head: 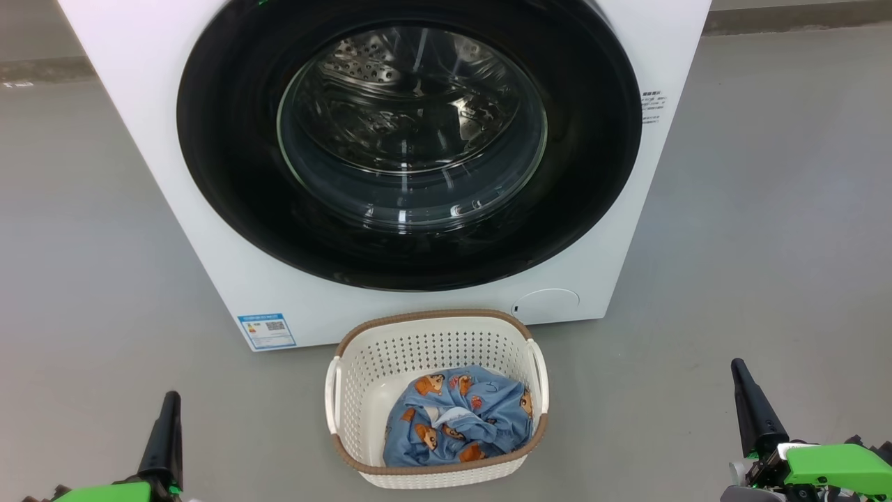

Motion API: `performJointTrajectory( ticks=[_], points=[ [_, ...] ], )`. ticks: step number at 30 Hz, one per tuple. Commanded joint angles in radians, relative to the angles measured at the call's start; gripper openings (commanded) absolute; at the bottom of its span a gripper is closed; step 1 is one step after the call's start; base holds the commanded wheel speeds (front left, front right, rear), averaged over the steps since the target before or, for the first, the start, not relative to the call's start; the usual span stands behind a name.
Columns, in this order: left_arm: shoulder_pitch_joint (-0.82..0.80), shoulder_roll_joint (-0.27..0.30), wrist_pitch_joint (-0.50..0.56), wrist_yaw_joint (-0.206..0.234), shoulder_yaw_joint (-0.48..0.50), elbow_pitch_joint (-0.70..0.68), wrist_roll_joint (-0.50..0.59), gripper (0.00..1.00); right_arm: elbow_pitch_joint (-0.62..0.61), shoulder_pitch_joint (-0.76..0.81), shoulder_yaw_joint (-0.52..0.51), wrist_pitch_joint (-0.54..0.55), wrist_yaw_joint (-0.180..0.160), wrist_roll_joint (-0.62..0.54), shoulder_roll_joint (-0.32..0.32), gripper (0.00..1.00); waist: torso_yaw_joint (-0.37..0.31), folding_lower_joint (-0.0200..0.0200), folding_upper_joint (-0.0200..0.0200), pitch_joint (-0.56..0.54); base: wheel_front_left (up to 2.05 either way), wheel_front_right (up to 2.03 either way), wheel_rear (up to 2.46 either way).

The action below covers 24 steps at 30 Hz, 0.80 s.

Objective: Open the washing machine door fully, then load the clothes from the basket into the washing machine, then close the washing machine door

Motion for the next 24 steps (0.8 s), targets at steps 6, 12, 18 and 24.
performJointTrajectory(
  ticks=[6, 12, 18, 24],
  points=[
    [-0.039, 0.016, 0.003, -0.010, 0.032, -0.023, 0.004, 0.00, -0.026, -0.042, 0.025, 0.008, -0.001, -0.004, -0.005, 0.00, 0.000, 0.0000, 0.0000, 0.000, 0.00, 0.00, 0.00],
    [-0.039, 0.016, 0.003, -0.010, 0.032, -0.023, 0.004, 0.00, -0.026, -0.042, 0.025, 0.008, -0.001, -0.004, -0.005, 0.00, 0.000, 0.0000, 0.0000, 0.000, 0.00, 0.00, 0.00],
    [0.002, -0.002, 0.000, 0.001, -0.001, 0.004, 0.000, 1.00, 0.006, 0.002, 0.000, -0.001, 0.000, 0.000, 0.001, 1.00, 0.000, 0.0000, 0.0000, 0.000, 0.00, 0.00, 0.00],
    [0.033, -0.017, -0.005, 0.002, -0.009, 0.047, 0.000, 1.00, 0.052, 0.032, 0.002, -0.007, 0.000, -0.002, 0.015, 1.00, 0.000, 0.0001, 0.0000, 0.002, 0.00, 0.00, 0.00]
  ],
)
